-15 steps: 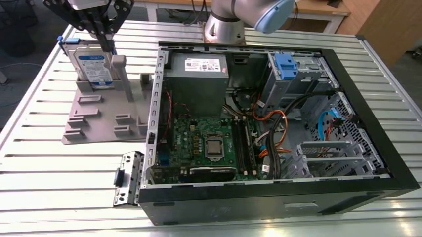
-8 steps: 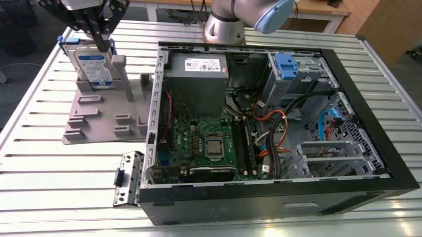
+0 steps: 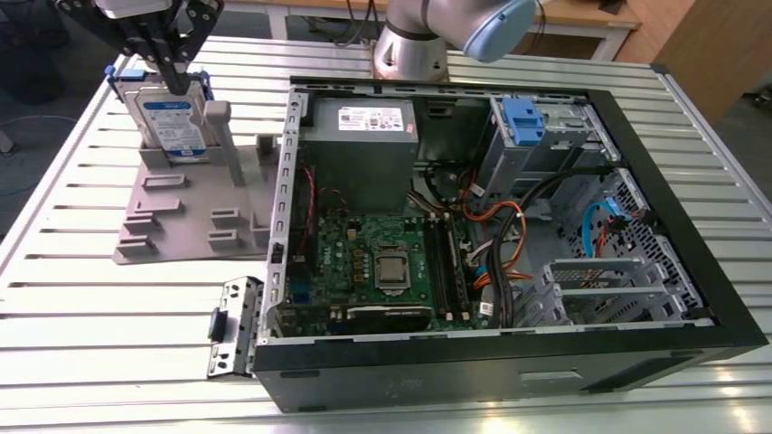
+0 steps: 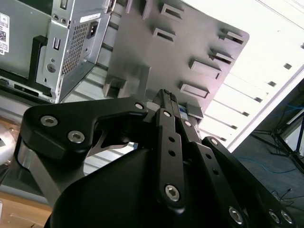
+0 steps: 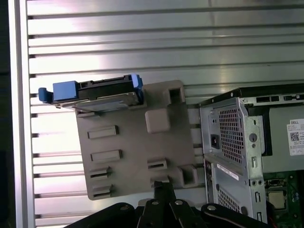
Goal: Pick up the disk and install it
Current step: 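Reach for the disk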
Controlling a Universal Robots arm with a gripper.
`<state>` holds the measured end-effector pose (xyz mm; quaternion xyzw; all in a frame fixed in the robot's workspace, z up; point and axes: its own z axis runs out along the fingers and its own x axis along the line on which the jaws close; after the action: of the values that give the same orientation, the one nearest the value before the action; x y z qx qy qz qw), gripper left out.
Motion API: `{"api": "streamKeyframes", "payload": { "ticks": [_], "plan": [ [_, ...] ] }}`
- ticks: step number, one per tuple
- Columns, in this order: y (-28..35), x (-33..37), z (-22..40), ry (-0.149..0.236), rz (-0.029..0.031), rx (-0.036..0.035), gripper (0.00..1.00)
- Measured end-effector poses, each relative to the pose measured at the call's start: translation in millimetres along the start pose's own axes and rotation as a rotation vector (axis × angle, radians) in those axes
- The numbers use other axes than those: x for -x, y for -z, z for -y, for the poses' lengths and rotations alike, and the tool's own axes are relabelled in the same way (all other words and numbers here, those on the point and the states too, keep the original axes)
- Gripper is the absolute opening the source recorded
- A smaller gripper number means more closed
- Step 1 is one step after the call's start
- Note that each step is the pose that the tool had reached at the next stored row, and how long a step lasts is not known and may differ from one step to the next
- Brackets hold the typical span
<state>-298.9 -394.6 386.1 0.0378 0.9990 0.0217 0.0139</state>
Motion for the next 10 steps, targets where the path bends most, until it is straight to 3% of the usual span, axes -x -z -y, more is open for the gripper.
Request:
{"api": "streamKeyframes", "payload": {
  "ticks": [10],
  "plan": [
    [-8.7, -15.2, -5.8, 0.0, 0.0, -0.0015, 0.1]
  ]
}}
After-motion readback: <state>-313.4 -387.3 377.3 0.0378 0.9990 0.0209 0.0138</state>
